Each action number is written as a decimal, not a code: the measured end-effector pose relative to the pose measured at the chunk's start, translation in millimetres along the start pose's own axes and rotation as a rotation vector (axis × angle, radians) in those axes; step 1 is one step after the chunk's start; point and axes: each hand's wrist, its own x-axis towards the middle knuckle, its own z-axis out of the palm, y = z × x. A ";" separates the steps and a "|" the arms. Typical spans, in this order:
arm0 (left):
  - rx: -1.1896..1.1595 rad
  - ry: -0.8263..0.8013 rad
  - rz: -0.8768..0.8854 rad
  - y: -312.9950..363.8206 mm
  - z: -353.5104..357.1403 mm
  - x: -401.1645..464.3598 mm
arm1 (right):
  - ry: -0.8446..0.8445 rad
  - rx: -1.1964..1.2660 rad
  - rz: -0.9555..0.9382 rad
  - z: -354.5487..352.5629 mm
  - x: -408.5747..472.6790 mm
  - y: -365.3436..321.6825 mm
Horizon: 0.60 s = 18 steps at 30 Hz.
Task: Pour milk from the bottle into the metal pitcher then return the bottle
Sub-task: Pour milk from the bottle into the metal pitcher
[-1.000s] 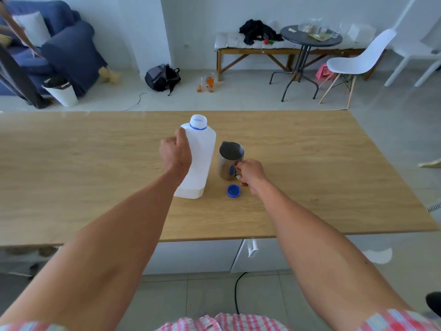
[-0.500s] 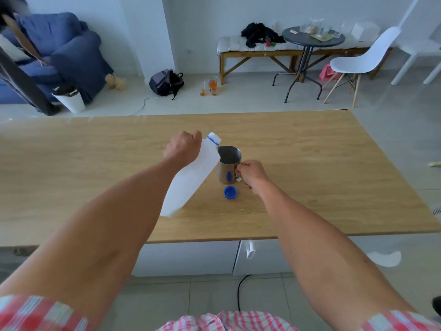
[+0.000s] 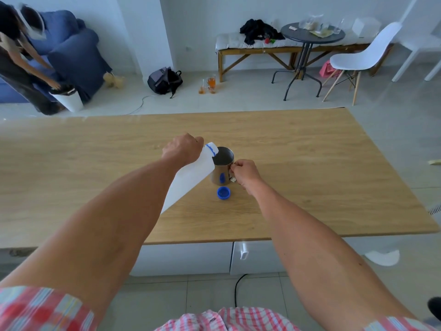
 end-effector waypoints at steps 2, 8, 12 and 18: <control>0.020 -0.010 -0.001 1.9 2.4 0.6 | -0.011 -0.002 -0.003 -1.7 0.2 0.1; 0.084 -0.023 0.007 6.7 5.7 -0.3 | -0.017 -0.019 -0.019 -2.8 3.6 0.9; 0.111 -0.037 0.000 7.3 8.2 -0.2 | -0.032 -0.011 -0.014 -3.5 4.8 2.6; 0.128 -0.035 -0.008 8.0 9.5 1.0 | -0.034 -0.018 -0.009 -1.1 7.8 4.1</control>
